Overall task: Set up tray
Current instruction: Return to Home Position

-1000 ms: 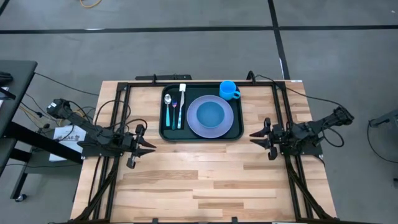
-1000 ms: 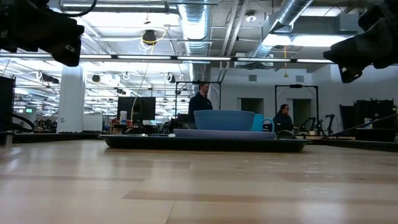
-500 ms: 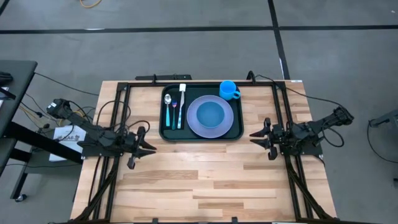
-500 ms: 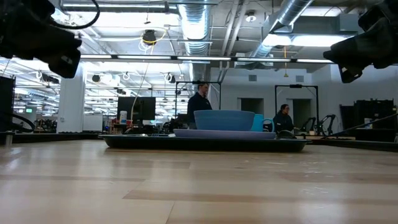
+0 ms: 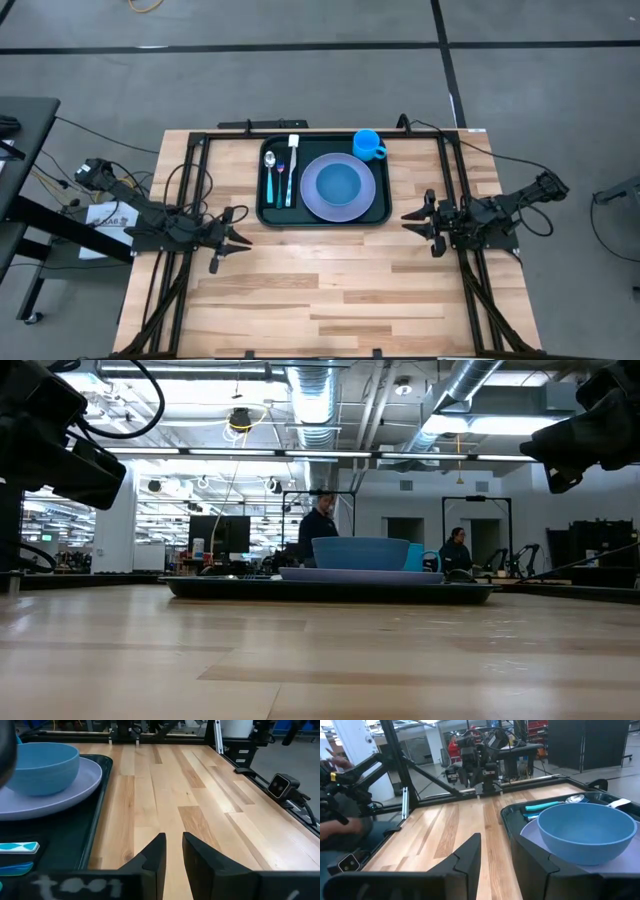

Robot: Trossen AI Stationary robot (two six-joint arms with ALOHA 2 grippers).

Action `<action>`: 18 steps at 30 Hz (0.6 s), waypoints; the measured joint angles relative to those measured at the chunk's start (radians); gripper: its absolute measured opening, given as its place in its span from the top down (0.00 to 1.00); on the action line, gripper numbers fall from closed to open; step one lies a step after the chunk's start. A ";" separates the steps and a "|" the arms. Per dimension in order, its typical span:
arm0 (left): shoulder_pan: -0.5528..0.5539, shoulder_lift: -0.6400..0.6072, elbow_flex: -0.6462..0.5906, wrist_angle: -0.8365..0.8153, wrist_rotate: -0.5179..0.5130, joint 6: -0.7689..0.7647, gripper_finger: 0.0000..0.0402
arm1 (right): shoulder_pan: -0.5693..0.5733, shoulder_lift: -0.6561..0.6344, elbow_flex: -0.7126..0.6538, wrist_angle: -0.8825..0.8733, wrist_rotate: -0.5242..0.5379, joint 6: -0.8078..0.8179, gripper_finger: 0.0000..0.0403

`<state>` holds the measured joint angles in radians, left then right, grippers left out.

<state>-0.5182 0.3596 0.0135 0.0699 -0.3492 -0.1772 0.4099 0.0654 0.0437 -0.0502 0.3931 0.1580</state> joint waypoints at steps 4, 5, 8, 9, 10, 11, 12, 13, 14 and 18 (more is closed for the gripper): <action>0.000 0.000 0.001 -0.001 0.000 0.006 0.87 | 0.000 0.000 0.000 0.000 0.000 0.000 0.75; 0.000 0.000 0.001 -0.002 0.000 0.007 0.87 | 0.000 0.000 0.000 0.000 0.000 0.000 0.75; 0.000 0.000 0.002 -0.004 0.000 0.000 0.87 | 0.000 0.000 0.000 0.000 0.000 0.000 0.75; 0.000 0.000 0.002 -0.004 0.000 -0.002 0.87 | 0.000 0.000 0.000 0.000 0.000 0.000 0.75; 0.000 0.000 0.002 -0.005 0.000 -0.002 0.87 | 0.000 0.000 0.000 0.000 0.000 0.000 0.75; 0.000 0.000 0.002 -0.005 0.000 -0.001 0.87 | 0.000 0.000 0.000 0.000 0.000 0.000 0.75; 0.000 0.000 0.003 -0.006 0.000 0.001 0.87 | 0.000 0.000 0.000 0.000 0.000 0.000 0.75; 0.000 0.000 0.003 -0.007 0.000 0.003 0.87 | 0.000 0.000 0.000 0.000 0.000 0.000 0.75; 0.000 0.000 0.003 -0.007 0.000 0.003 0.87 | 0.000 0.000 0.000 0.000 0.000 0.000 0.75; 0.000 0.000 0.003 -0.007 0.000 -0.002 0.87 | 0.000 0.000 0.000 0.000 0.000 0.000 0.75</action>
<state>-0.5182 0.3599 0.0170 0.0628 -0.3496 -0.1791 0.4099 0.0654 0.0437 -0.0502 0.3931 0.1581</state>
